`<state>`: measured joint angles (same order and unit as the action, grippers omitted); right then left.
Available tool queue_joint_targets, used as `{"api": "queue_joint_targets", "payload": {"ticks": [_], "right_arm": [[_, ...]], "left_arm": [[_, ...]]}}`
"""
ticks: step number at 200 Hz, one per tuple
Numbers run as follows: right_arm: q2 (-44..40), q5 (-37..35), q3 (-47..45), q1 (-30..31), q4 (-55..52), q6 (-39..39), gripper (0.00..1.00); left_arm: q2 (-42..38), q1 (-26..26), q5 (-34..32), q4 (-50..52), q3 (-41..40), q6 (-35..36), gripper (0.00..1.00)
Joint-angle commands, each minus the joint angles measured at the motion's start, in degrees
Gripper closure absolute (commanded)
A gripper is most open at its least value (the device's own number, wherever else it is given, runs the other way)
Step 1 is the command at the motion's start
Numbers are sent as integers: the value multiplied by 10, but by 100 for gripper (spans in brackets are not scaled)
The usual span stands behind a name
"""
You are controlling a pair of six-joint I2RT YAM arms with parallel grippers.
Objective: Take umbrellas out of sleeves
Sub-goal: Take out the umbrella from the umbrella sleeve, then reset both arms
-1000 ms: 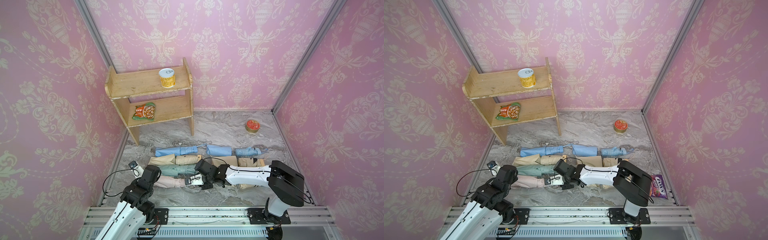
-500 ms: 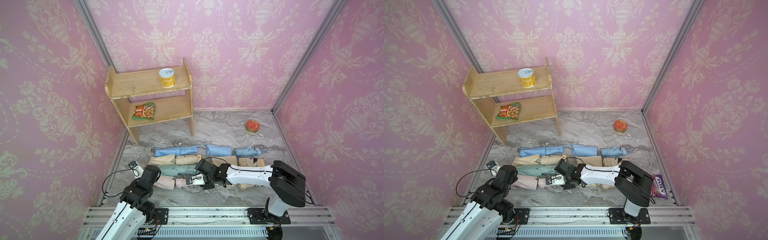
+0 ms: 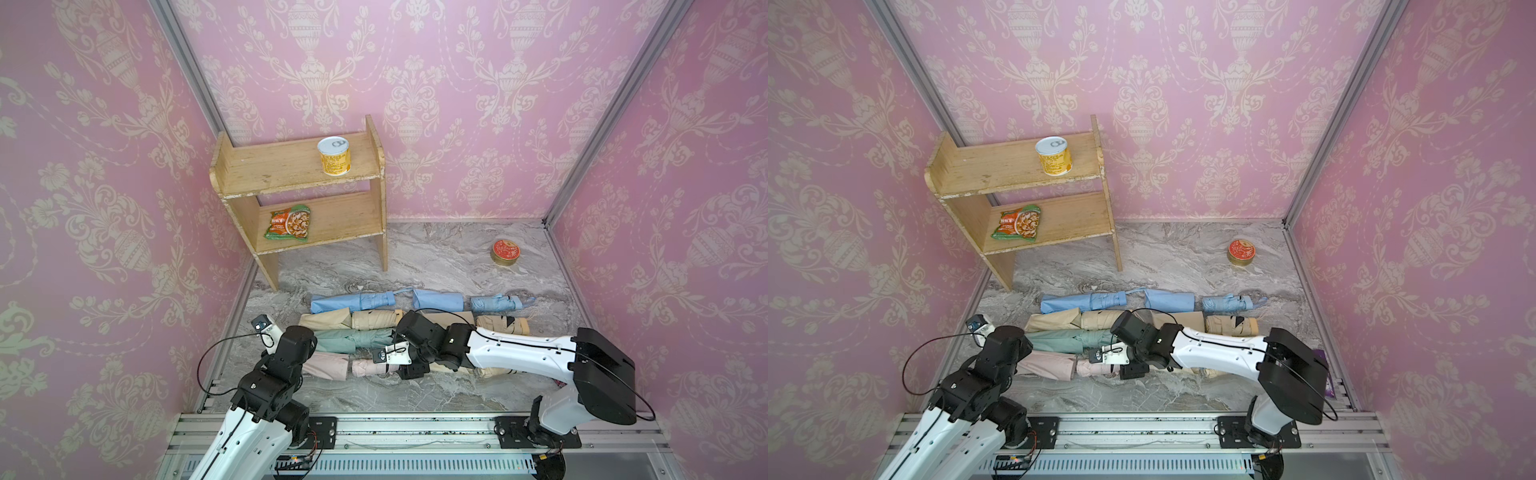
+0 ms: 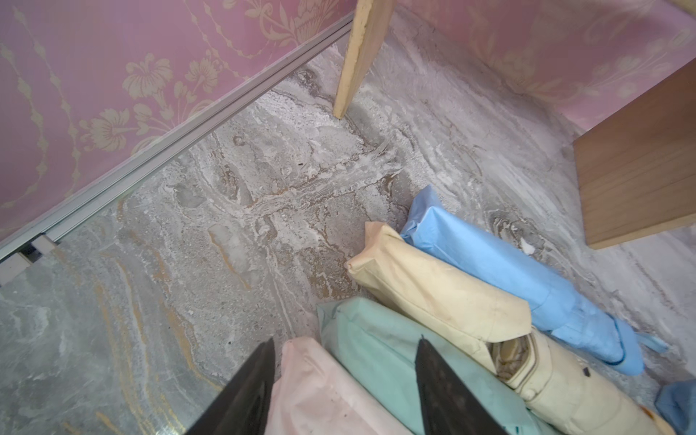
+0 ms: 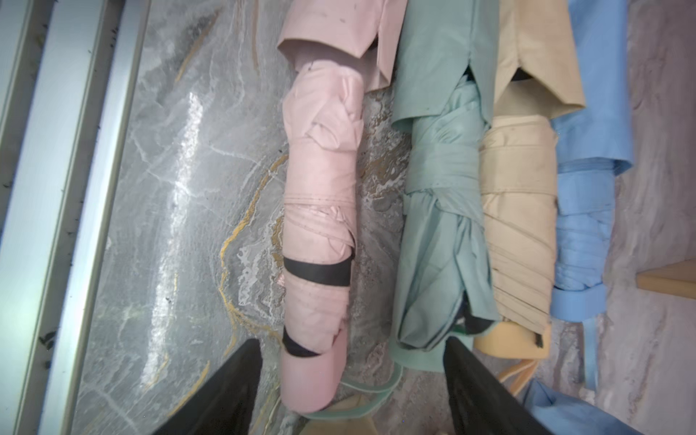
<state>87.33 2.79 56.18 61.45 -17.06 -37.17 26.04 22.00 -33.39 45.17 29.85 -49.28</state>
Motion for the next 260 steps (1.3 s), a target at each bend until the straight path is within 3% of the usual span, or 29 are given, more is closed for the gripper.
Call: {"api": "queue_joint_targets", "payload": {"ticks": [1,24,71,150,178,215,260], "right_arm": [[-46,12,-3,-5,15,27,20],[-102,8,-37,-12,45,58,1],[-214,3,-108,-72,92,167,0],[-396,-148,-240,-211,147,313,0],[-403,-197,-257,-288,150,358,0],[-371,-208,-281,-431,173,416,0],[-287,-210,-317,-525,289,405,0]], "left_arm": [[15,2,-1,-20,28,38,32],[33,2,3,-45,40,60,27],[71,2,-6,-138,44,108,17],[155,2,-39,-276,17,180,5],[181,2,-66,-349,-5,228,1],[250,-4,-93,-496,-39,331,1],[360,-42,-68,-640,-61,391,1]]}}
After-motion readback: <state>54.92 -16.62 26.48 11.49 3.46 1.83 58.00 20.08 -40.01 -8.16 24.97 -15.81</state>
